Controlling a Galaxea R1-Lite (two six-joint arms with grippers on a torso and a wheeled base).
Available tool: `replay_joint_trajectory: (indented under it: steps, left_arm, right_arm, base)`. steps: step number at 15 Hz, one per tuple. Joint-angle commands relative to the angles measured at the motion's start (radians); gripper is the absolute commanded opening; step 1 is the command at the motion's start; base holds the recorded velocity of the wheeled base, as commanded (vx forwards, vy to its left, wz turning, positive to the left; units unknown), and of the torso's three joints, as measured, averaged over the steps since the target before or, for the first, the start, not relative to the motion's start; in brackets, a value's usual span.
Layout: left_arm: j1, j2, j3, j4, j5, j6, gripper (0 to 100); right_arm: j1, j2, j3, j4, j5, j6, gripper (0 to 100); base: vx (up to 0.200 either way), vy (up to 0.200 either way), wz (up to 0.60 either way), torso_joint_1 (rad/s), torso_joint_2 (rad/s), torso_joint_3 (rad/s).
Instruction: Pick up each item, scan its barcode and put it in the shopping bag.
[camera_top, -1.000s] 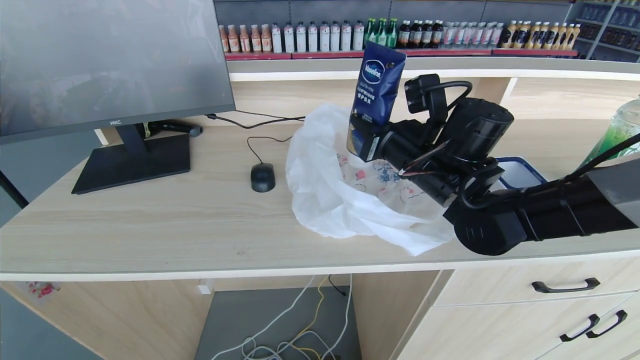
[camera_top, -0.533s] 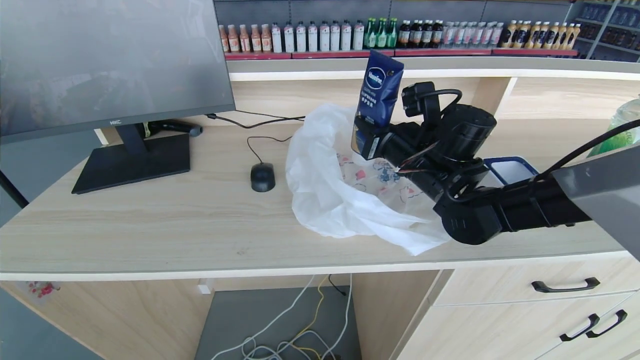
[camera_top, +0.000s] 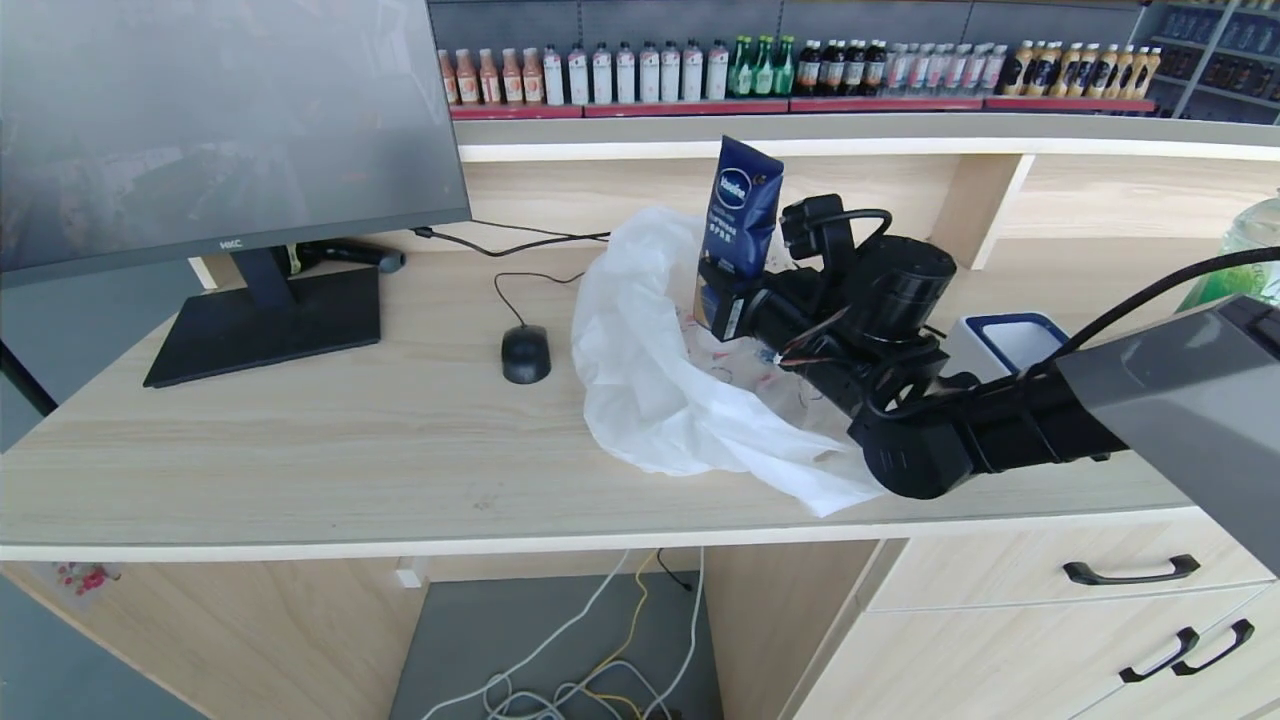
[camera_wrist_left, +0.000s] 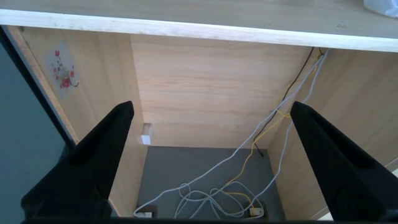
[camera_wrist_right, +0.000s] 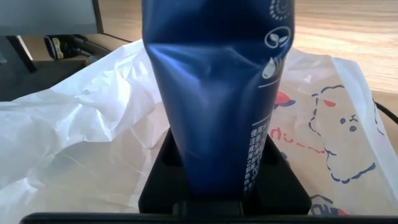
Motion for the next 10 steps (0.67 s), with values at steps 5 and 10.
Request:
replay_joint_trajectory:
  steps: [5,10]
  left_arm:
    - [-0.001,0.000,0.000,0.000,0.000,0.000,100]
    - [0.001,0.000,0.000,0.000,0.000,0.000,100]
  right_arm:
    - [0.001,0.019,-0.002,-0.001,0.006,-0.001,0]
    - [0.001,0.035,-0.006,-0.002,0.014,-0.016,0]
  base:
    - [0.000,0.000,0.00,0.000,0.00,0.000]
    - [0.000,0.000,0.00,0.000,0.00,0.000]
